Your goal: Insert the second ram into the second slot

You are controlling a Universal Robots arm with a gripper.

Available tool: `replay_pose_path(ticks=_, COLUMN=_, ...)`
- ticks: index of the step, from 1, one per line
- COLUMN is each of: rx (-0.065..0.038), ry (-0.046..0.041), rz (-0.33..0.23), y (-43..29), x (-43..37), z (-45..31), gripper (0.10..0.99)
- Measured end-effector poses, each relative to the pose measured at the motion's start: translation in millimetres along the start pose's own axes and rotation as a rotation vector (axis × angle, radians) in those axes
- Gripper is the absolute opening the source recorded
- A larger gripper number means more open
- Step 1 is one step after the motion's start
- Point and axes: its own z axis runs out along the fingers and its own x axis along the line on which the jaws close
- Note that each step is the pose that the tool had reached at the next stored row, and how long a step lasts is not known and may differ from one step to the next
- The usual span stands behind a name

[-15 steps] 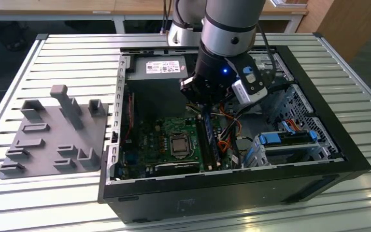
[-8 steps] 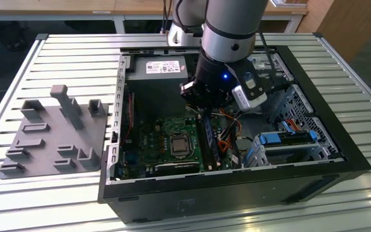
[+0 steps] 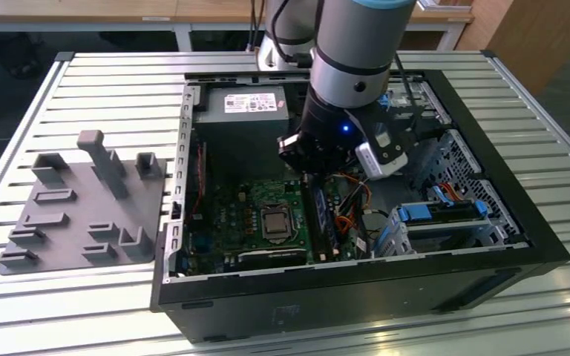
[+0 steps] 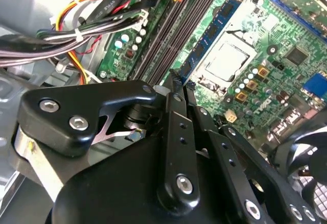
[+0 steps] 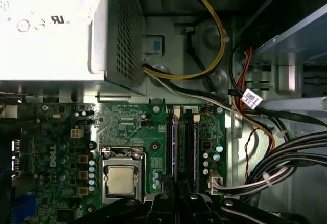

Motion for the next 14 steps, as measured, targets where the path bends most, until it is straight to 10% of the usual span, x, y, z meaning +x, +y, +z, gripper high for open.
replay_pose_path(ticks=14, rx=-0.001, ry=-0.0003, rz=0.008, y=-6.4, x=-2.1, z=13.3, gripper=0.137)
